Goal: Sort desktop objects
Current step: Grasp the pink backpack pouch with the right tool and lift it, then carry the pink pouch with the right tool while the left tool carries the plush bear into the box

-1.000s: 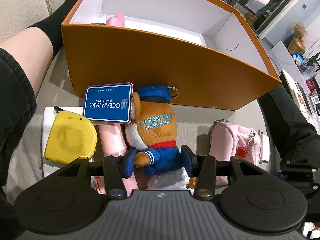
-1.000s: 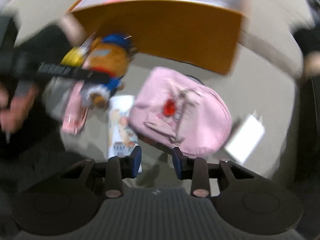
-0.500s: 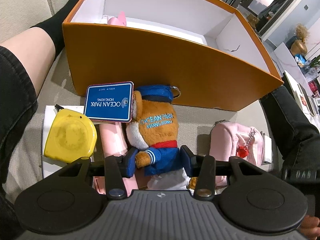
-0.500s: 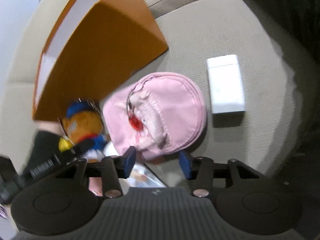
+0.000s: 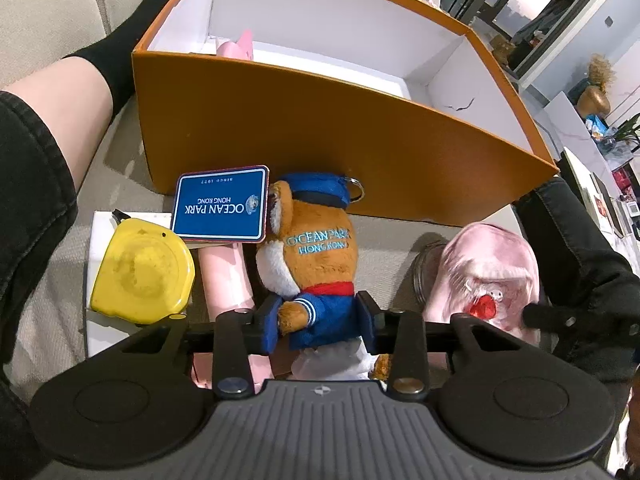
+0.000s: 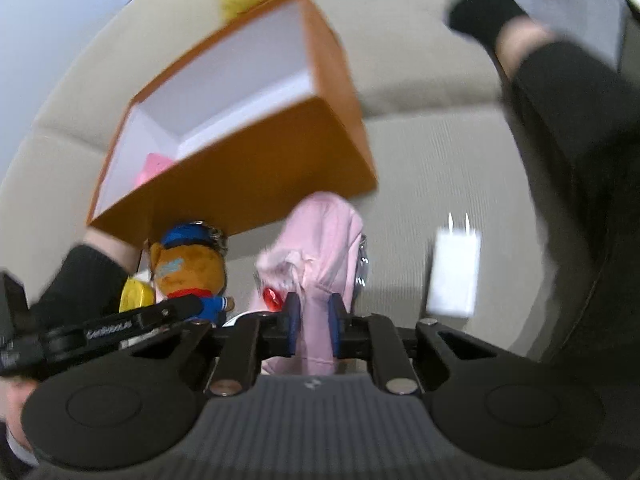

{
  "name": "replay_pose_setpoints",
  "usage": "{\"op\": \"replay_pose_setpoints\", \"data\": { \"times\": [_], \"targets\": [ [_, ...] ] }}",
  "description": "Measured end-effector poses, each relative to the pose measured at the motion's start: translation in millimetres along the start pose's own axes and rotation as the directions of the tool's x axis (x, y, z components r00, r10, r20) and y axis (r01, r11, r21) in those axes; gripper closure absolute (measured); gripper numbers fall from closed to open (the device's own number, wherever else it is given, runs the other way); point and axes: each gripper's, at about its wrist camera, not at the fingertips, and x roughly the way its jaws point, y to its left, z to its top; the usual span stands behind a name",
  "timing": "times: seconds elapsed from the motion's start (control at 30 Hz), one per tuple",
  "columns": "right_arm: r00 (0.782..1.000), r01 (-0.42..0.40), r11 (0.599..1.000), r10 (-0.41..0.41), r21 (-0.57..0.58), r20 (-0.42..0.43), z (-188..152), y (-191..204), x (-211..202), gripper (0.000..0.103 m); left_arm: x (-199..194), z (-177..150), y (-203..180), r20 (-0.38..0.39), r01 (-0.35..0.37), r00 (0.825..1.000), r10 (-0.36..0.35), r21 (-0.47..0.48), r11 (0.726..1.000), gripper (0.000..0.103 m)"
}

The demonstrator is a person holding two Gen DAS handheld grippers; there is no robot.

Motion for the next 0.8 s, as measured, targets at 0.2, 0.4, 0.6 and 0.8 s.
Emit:
{"op": "replay_pose_setpoints", "data": {
  "times": [0.2,0.4,0.6,0.8],
  "targets": [
    [0.999,0.045,0.974,-0.045,-0.224,0.001,15.9,28.6,-4.1,0.092,-6.8,-2.8,1.1,0.006,0.008,1.000,-0.008,0.010,1.000,0.062],
    [0.997,0.072,0.963,-0.074,-0.260,0.002,22.0,38.0,22.8,0.092,-6.4,-3.8,3.4,-0.006,0.013,1.000,-0.013,-0.011,1.000,0.061],
    [0.998,0.065,0.976,-0.062,-0.208,0.024,19.5,28.5,27.5,0.087,-1.6,-1.1,5.3,-0.009,0.024,1.000,-0.024,-0.020,1.000,0.058],
    [0.996,0.092,0.985,-0.087,-0.148,0.035,15.3,11.9,37.9,0.084,1.0,-1.3,7.4,-0.018,0.031,0.999,-0.031,-0.030,0.999,0.056]
  ]
}}
